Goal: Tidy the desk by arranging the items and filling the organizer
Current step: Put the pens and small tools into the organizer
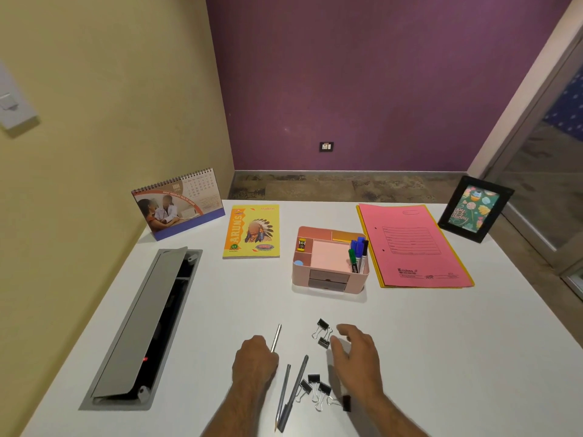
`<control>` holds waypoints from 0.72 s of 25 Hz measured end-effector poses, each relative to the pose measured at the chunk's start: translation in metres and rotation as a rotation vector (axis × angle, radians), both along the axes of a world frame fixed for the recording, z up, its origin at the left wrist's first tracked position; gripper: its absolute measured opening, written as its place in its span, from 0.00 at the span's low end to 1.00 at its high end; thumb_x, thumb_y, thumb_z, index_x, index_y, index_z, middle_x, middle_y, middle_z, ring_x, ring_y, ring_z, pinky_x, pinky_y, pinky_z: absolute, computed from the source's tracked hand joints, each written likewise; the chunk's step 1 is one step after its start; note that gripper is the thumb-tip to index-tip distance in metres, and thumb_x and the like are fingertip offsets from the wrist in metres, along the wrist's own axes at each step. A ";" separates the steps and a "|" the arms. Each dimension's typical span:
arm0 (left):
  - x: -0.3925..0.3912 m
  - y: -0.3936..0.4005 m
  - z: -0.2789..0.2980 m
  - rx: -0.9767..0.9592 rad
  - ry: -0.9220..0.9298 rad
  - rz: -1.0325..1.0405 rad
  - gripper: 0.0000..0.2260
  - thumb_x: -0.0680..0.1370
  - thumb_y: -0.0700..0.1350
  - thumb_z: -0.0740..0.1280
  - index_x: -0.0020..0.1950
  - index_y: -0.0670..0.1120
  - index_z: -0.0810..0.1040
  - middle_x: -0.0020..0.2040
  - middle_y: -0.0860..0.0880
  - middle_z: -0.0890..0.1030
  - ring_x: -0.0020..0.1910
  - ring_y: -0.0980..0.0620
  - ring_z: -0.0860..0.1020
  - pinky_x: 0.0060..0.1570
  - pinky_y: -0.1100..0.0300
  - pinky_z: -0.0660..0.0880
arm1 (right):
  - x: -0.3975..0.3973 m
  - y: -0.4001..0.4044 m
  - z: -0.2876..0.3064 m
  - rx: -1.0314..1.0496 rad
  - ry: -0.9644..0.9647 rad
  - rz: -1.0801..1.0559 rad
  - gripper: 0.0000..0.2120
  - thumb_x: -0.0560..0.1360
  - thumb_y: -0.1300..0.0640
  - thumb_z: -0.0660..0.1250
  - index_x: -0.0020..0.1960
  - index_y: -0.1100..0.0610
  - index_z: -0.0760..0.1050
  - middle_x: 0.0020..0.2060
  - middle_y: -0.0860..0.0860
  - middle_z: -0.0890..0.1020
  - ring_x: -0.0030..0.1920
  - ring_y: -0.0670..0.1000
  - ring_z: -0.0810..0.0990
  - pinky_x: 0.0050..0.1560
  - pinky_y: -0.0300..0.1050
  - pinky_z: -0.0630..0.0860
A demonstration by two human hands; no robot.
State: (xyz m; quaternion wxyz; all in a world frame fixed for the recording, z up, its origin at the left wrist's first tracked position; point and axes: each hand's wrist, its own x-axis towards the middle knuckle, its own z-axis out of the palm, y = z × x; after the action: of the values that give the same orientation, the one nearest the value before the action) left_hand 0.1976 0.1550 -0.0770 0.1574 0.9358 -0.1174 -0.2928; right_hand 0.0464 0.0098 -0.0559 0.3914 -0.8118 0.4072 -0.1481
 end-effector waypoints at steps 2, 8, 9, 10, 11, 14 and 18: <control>0.001 -0.001 0.009 -0.103 0.053 0.091 0.07 0.67 0.46 0.66 0.36 0.42 0.79 0.34 0.51 0.82 0.34 0.51 0.80 0.31 0.62 0.72 | 0.001 0.006 0.001 0.060 -0.040 0.032 0.10 0.75 0.53 0.70 0.56 0.47 0.77 0.49 0.41 0.81 0.51 0.45 0.78 0.54 0.46 0.77; -0.001 -0.037 0.057 -0.689 0.451 0.573 0.09 0.71 0.38 0.67 0.32 0.37 0.79 0.27 0.43 0.77 0.24 0.48 0.73 0.26 0.62 0.70 | 0.012 0.022 0.022 0.200 -0.082 0.153 0.17 0.66 0.45 0.78 0.52 0.42 0.77 0.37 0.45 0.83 0.39 0.44 0.81 0.44 0.39 0.79; -0.003 -0.041 0.062 -0.749 0.518 0.626 0.08 0.72 0.37 0.67 0.34 0.36 0.79 0.28 0.42 0.77 0.24 0.48 0.72 0.26 0.62 0.71 | 0.016 0.023 0.026 0.206 -0.116 0.134 0.14 0.67 0.48 0.78 0.50 0.43 0.78 0.36 0.44 0.84 0.38 0.43 0.81 0.43 0.39 0.78; -0.005 -0.044 0.066 -0.793 0.577 0.667 0.08 0.73 0.37 0.68 0.36 0.35 0.80 0.29 0.41 0.77 0.24 0.50 0.72 0.26 0.63 0.73 | 0.019 0.023 0.030 0.185 -0.152 0.112 0.10 0.68 0.52 0.77 0.47 0.43 0.79 0.35 0.42 0.84 0.37 0.43 0.81 0.42 0.39 0.78; -0.005 -0.047 0.069 -0.830 0.626 0.701 0.07 0.74 0.37 0.68 0.39 0.34 0.81 0.30 0.41 0.78 0.24 0.51 0.74 0.27 0.63 0.76 | 0.022 0.022 0.034 0.157 -0.183 0.090 0.09 0.69 0.55 0.77 0.44 0.43 0.80 0.35 0.39 0.83 0.37 0.42 0.82 0.41 0.39 0.78; -0.006 -0.053 0.078 -0.943 0.735 0.768 0.07 0.75 0.38 0.70 0.45 0.33 0.81 0.34 0.40 0.82 0.28 0.51 0.80 0.35 0.60 0.81 | 0.028 0.013 0.045 0.145 -0.260 0.032 0.11 0.70 0.59 0.76 0.39 0.43 0.81 0.33 0.39 0.84 0.37 0.44 0.83 0.41 0.43 0.80; 0.002 -0.050 0.076 -0.884 0.658 0.557 0.11 0.74 0.46 0.73 0.44 0.38 0.79 0.36 0.41 0.81 0.31 0.48 0.77 0.31 0.59 0.77 | 0.041 -0.009 0.066 0.097 -0.382 -0.044 0.09 0.70 0.61 0.76 0.41 0.47 0.83 0.33 0.44 0.85 0.37 0.46 0.84 0.43 0.44 0.82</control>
State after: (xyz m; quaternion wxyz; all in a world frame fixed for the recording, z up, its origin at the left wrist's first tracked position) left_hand 0.2000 0.1051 -0.0008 0.6290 0.6381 0.0759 -0.4376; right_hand 0.0874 0.0009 0.0100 0.4970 -0.7399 0.3499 -0.2884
